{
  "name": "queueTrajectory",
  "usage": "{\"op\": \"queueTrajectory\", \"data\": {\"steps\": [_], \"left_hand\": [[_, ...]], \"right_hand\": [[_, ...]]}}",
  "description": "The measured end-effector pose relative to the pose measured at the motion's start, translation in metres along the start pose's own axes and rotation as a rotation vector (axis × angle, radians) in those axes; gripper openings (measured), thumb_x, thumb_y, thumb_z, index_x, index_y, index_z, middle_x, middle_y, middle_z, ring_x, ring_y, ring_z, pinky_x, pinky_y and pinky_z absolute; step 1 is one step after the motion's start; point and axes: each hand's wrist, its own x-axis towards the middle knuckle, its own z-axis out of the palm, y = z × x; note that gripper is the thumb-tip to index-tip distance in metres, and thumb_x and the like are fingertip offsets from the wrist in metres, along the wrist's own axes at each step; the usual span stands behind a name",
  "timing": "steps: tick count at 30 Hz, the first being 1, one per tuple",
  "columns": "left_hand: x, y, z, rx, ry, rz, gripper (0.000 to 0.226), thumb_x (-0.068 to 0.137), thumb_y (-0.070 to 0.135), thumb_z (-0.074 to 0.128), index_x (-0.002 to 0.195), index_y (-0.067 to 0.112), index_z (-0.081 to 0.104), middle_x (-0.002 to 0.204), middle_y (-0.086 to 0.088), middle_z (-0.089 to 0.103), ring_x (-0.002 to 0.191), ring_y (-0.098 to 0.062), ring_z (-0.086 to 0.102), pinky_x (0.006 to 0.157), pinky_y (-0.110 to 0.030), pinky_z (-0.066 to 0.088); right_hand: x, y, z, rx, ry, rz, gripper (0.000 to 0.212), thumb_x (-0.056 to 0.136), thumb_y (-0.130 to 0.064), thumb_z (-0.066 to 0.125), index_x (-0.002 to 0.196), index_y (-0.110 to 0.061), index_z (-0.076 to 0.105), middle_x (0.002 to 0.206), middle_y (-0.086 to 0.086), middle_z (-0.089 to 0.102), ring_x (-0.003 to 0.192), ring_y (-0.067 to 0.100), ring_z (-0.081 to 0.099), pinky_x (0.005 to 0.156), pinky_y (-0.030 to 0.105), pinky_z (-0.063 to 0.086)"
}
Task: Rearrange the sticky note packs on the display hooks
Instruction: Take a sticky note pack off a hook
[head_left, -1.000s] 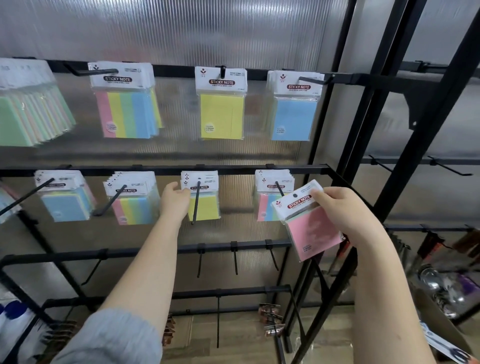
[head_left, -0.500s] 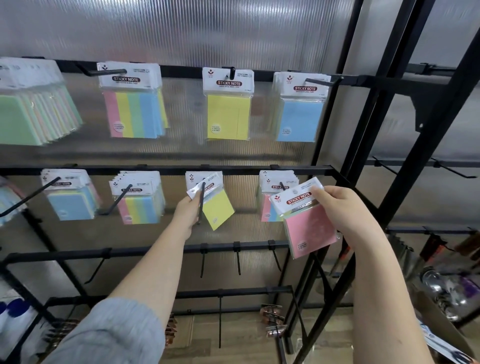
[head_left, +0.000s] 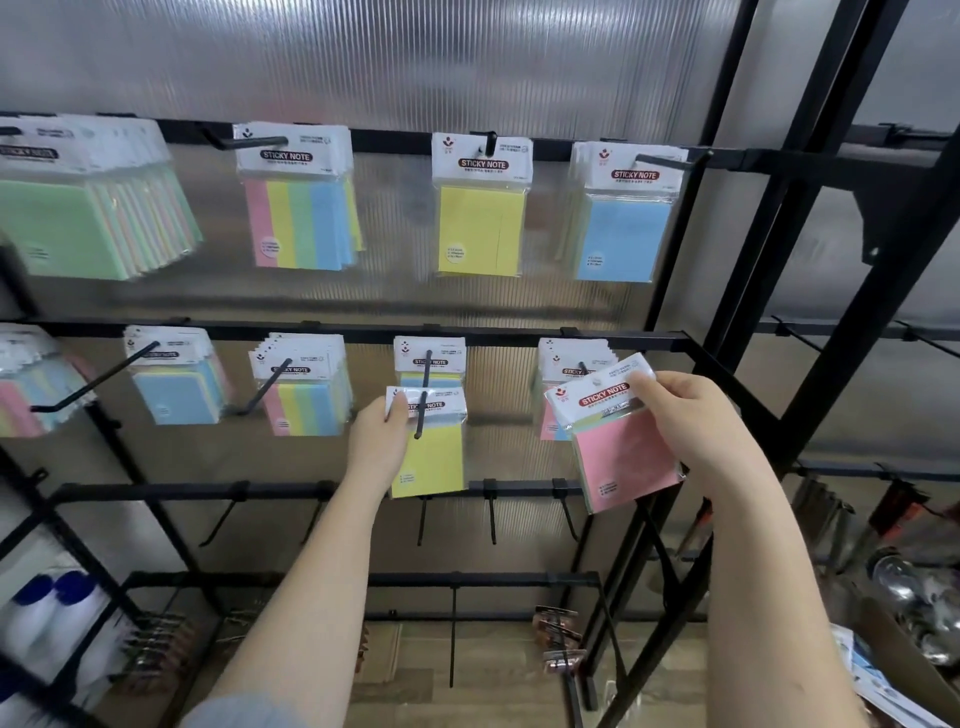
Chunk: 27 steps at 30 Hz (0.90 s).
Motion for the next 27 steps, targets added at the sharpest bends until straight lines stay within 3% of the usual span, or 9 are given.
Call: {"op": "queueTrajectory", "data": {"steps": [3,6,9,12,16,19,23,25,27], "left_hand": [[-0.015,0.0,-0.007,0.088,0.037,0.075,0.038,0.101,0.033,0.034,0.076,0.011,0.054,0.07,0.003,0.057,0.065,-0.015,0.05,0.056,-0.028,0.034],[-0.03,-0.001,-0.015,0.142,0.062,0.139,0.041,0.1,0.033,0.036,0.062,0.018,0.038,0.054,0.007,0.043,0.053,-0.008,0.038,0.049,-0.027,0.026],[-0.042,-0.001,-0.021,0.175,0.069,0.165,0.042,0.099,0.034,0.037,0.062,0.015,0.034,0.052,0.005,0.037,0.053,-0.014,0.034,0.052,-0.029,0.024],[-0.05,-0.002,-0.028,0.175,0.061,0.202,0.043,0.098,0.035,0.036,0.067,0.007,0.045,0.059,-0.01,0.052,0.056,-0.025,0.045,0.054,-0.031,0.031],[-0.057,0.006,-0.041,0.242,0.122,0.309,0.039,0.099,0.035,0.036,0.062,0.027,0.045,0.052,0.004,0.054,0.05,-0.012,0.048,0.046,-0.021,0.03],[-0.054,0.019,-0.046,0.227,0.183,0.303,0.039,0.1,0.033,0.036,0.064,0.021,0.046,0.059,-0.001,0.059,0.06,-0.016,0.055,0.05,-0.033,0.036],[-0.048,0.037,-0.048,0.192,0.212,0.287,0.039,0.1,0.031,0.037,0.062,0.023,0.041,0.055,0.009,0.046,0.065,0.025,0.043,0.054,-0.017,0.03],[-0.043,0.046,-0.048,0.181,0.222,0.301,0.041,0.1,0.033,0.037,0.061,0.02,0.036,0.054,0.007,0.038,0.058,0.014,0.042,0.053,-0.009,0.024],[-0.039,0.057,-0.047,0.163,0.231,0.344,0.043,0.1,0.033,0.037,0.06,0.02,0.031,0.049,0.008,0.033,0.05,-0.002,0.036,0.049,-0.014,0.024]], "right_hand": [[0.002,-0.001,0.005,0.009,0.016,-0.01,0.036,0.095,-0.035,0.047,0.085,-0.008,0.069,0.093,0.016,0.07,0.075,0.023,0.06,0.079,0.04,0.048],[0.005,-0.001,0.012,0.017,0.066,-0.016,0.034,0.095,-0.034,0.046,0.085,-0.01,0.069,0.091,0.011,0.071,0.079,0.025,0.06,0.076,0.037,0.046],[0.006,-0.004,0.018,0.041,0.098,-0.03,0.034,0.096,-0.031,0.046,0.084,-0.009,0.068,0.079,0.006,0.066,0.074,0.019,0.054,0.067,0.03,0.039],[0.007,-0.006,0.023,0.049,0.12,-0.045,0.033,0.096,-0.03,0.045,0.082,-0.008,0.067,0.07,0.0,0.058,0.067,0.015,0.048,0.06,0.028,0.034],[0.009,-0.008,0.026,0.037,0.145,-0.062,0.035,0.097,-0.029,0.043,0.09,-0.002,0.065,0.076,0.003,0.053,0.068,0.015,0.043,0.057,0.028,0.031],[0.01,-0.008,0.028,0.042,0.159,-0.064,0.038,0.096,-0.029,0.043,0.094,0.004,0.061,0.078,0.006,0.05,0.07,0.016,0.04,0.058,0.029,0.027],[0.011,-0.011,0.028,0.049,0.177,-0.059,0.04,0.094,-0.028,0.043,0.096,0.01,0.056,0.077,0.007,0.046,0.069,0.016,0.037,0.057,0.029,0.024],[0.01,-0.011,0.027,0.06,0.19,-0.053,0.041,0.094,-0.028,0.043,0.097,0.011,0.055,0.076,0.007,0.044,0.068,0.017,0.036,0.056,0.03,0.023],[0.009,-0.01,0.025,0.076,0.197,-0.05,0.041,0.093,-0.029,0.044,0.097,0.01,0.055,0.076,0.006,0.045,0.068,0.016,0.036,0.057,0.029,0.024]]}}
